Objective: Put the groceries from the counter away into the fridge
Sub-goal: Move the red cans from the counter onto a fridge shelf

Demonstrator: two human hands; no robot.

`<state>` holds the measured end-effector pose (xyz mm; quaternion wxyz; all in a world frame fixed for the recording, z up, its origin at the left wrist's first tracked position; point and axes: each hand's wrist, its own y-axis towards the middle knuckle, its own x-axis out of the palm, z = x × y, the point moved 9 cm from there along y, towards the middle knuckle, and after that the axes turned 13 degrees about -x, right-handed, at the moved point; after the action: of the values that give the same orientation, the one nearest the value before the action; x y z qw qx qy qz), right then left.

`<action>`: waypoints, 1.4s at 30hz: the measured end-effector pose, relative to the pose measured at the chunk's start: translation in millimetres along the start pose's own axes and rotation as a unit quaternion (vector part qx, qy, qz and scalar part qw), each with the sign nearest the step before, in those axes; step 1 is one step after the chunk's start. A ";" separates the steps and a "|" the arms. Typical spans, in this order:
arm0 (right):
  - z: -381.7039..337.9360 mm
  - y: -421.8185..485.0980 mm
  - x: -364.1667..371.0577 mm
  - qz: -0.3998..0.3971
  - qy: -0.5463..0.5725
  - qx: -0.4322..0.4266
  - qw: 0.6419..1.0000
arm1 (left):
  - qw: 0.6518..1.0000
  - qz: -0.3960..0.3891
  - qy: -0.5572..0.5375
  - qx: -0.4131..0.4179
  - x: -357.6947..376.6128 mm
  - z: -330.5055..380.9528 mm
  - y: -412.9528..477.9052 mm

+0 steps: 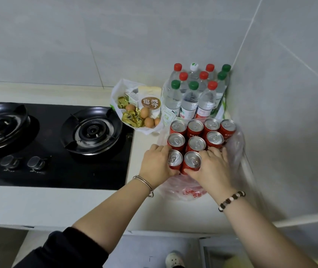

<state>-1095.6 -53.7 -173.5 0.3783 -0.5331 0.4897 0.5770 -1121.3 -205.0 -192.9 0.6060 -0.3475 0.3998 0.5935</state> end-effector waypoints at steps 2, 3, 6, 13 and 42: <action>0.9 0.9 1.5 -0.010 -0.001 0.006 1.000 | 1.000 -0.002 0.002 -0.010 0.6 -0.6 -0.9; 1.2 0.7 2.8 -0.016 -0.002 0.007 1.000 | 1.000 -0.005 0.001 -0.014 1.0 -0.5 -1.6; 1.4 0.4 6.1 -0.014 0.003 0.008 1.000 | 0.999 -0.029 -0.005 -0.028 2.8 -1.2 -2.1; 0.7 -1.5 0.2 0.024 0.051 0.007 0.998 | 0.999 -0.038 -0.014 -0.024 -2.6 -0.4 -6.7; -137.7 15.9 -114.4 0.103 0.496 -0.093 0.857 | 0.932 0.087 -0.323 -0.140 -193.6 -71.1 -94.3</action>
<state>-1060.6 -181.0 -51.5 -0.0280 -0.7279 0.6086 0.3146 -1027.7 -359.2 -55.5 0.5937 -0.1819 0.1236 0.7741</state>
